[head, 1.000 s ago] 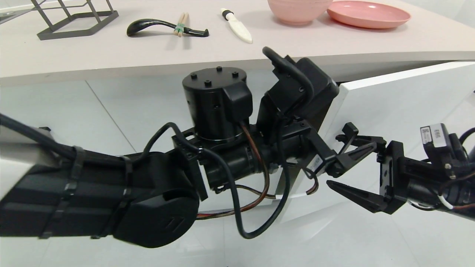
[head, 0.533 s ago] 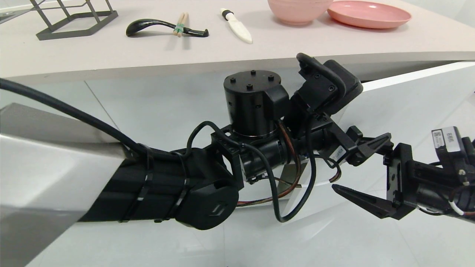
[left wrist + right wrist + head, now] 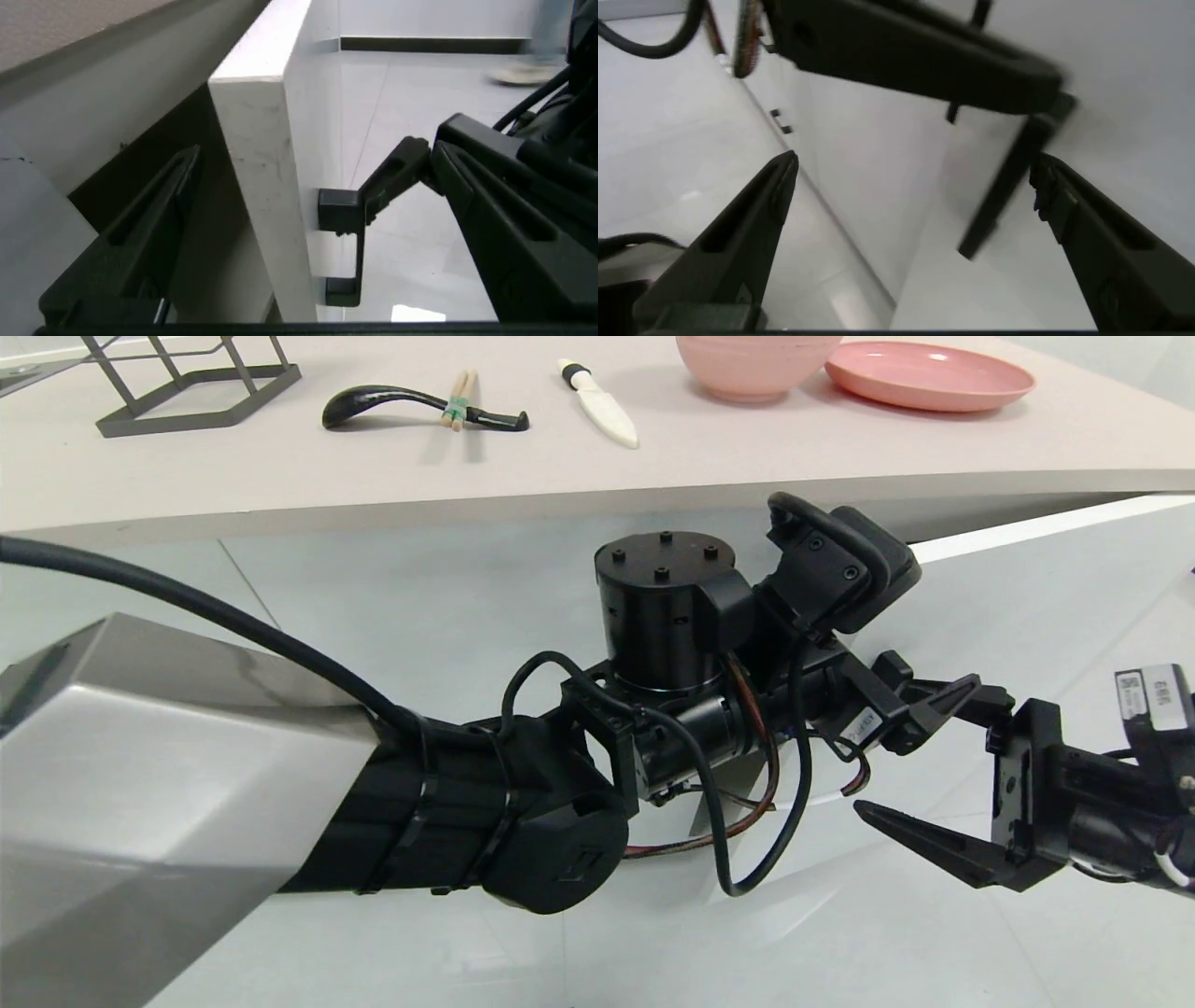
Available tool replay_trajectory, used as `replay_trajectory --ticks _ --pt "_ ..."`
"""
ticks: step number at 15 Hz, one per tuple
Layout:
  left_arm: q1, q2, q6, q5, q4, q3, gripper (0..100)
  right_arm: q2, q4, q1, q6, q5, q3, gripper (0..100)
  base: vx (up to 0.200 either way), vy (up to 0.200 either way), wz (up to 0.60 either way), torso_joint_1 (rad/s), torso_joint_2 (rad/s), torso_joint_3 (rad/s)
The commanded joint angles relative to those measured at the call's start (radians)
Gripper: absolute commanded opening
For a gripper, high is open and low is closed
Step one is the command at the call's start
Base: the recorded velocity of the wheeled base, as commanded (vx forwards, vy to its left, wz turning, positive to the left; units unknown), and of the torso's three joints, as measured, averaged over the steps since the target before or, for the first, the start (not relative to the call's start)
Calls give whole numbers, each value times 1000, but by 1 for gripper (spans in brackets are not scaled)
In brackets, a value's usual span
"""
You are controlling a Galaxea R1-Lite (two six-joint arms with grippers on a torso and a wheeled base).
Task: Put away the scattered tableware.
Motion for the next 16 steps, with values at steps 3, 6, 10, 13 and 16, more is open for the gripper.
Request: replay_trajectory --ticks 3,6,10,13,16 --pt "0 6 0 34 3 12 100 -2 19 -66 -2 -11 23 100 0 0 0 0 0 0" --pt "1 17 0 57 9 20 100 -7 15 -66 -5 -14 54 100 0 0 0 0 0 0" --pt "9 23 1 67 9 20 100 -13 -38 -67 -8 -16 127 100 0 0 0 0 0 0" --pt "10 23 4 113 26 21 100 -84 -44 -70 -8 -20 182 100 0 0 0 0 0 0" --pt "9 25 6 119 31 21 100 -157 -44 -81 -10 -20 222 100 0 0 0 0 0 0"
